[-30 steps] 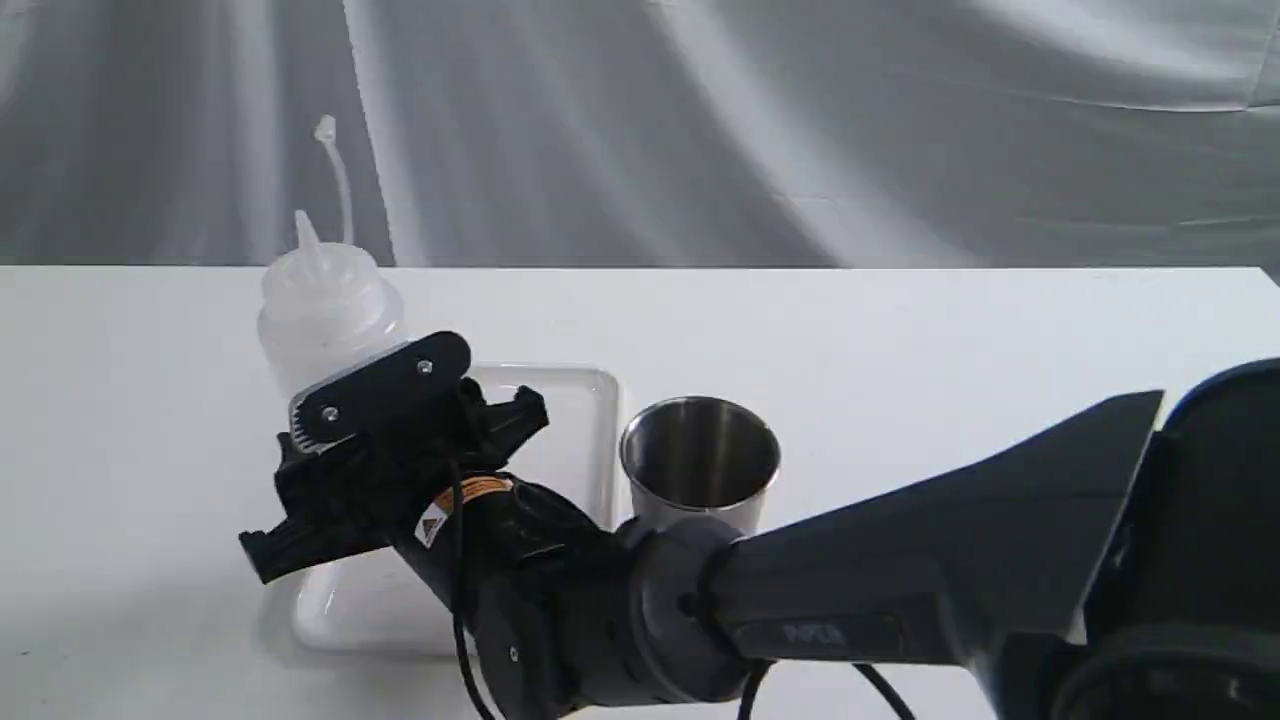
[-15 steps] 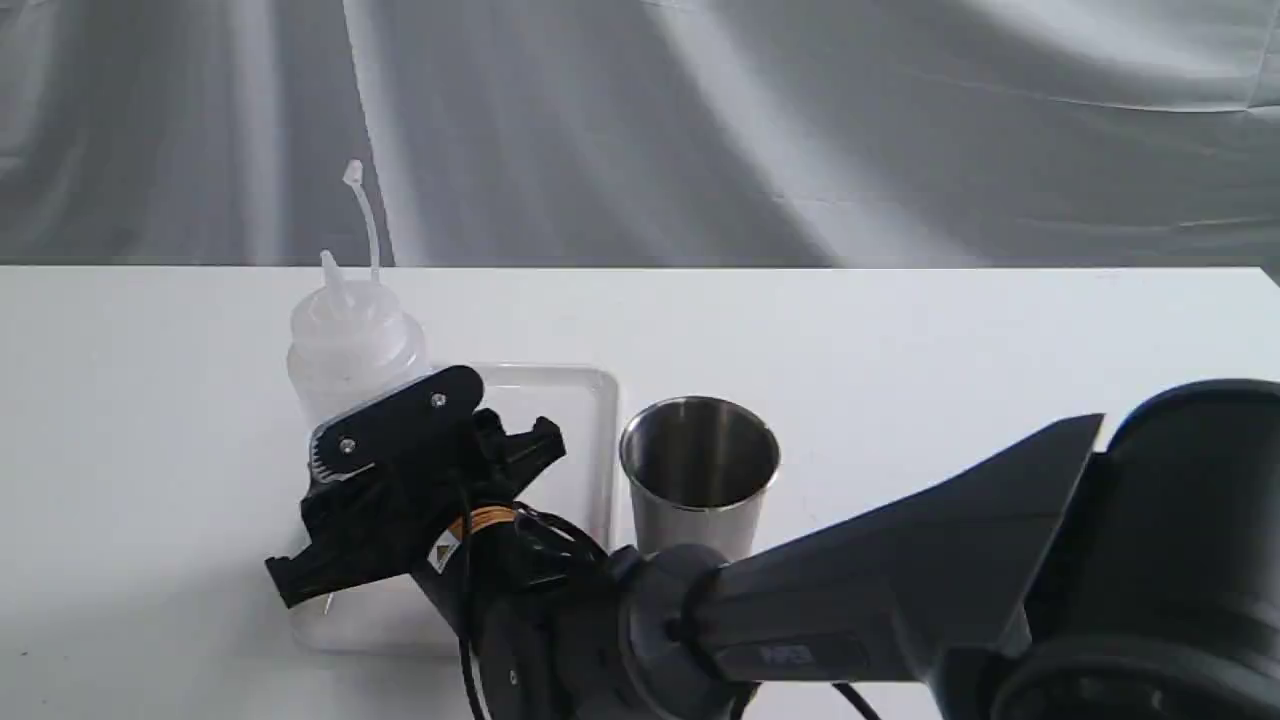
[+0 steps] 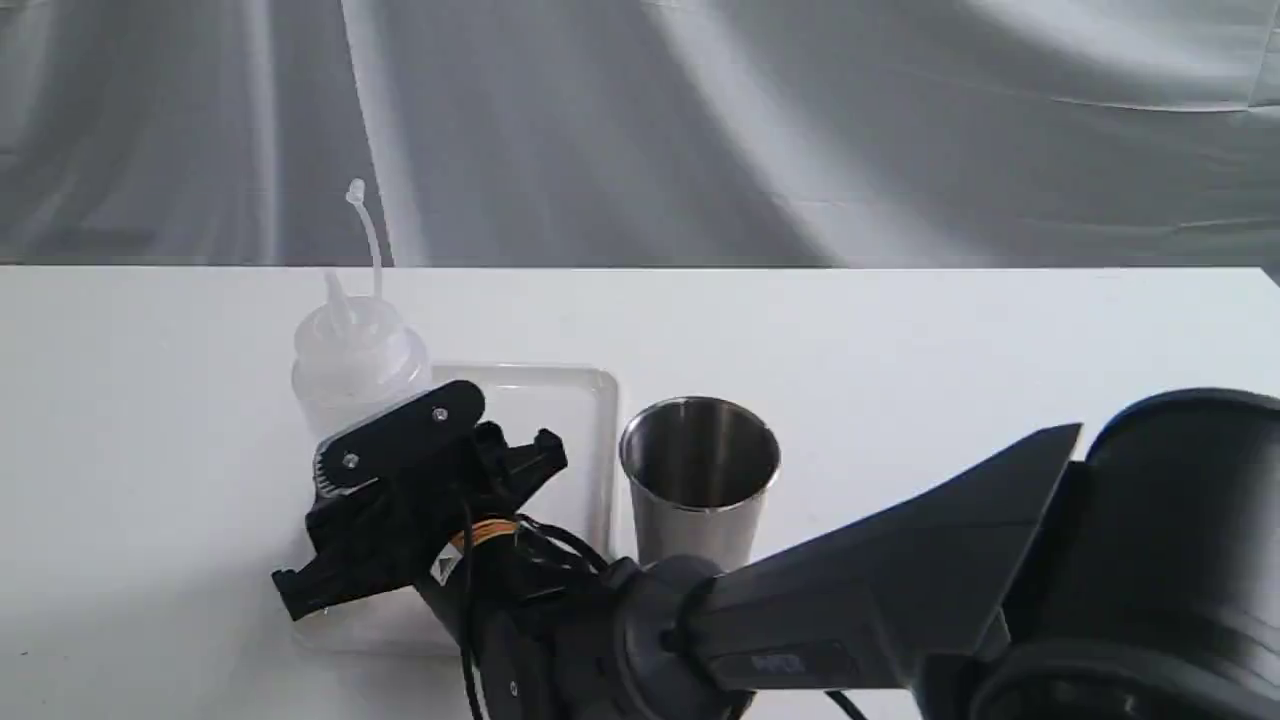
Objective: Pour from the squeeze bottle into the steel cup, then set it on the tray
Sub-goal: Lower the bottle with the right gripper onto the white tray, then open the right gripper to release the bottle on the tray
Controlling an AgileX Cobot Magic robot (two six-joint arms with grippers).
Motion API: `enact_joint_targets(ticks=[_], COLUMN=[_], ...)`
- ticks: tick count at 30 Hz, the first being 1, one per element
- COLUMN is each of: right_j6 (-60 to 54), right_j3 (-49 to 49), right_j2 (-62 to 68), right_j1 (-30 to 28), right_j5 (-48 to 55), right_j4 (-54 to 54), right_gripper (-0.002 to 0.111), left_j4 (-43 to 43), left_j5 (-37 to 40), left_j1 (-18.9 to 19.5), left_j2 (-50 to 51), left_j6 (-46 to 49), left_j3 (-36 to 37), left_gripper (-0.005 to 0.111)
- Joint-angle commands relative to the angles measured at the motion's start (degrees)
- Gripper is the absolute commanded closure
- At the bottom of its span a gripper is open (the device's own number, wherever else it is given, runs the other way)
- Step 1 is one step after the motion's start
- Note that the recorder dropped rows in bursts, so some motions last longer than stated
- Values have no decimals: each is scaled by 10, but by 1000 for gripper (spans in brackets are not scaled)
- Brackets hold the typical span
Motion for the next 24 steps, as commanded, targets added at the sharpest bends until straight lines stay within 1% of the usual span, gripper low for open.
enact_joint_targets(ticks=[1, 24], right_j6=[-5, 10], right_j3=[-6, -9], right_j2=[-5, 16], right_j1=[0, -1], right_j5=[-23, -35], right_j4=[-5, -2], right_gripper=[91, 91], left_j4=[0, 0], left_j5=[-4, -4], left_j1=[0, 0], left_j2=[-1, -1], left_j6=[-1, -1], left_j3=[3, 3], left_gripper=[98, 98])
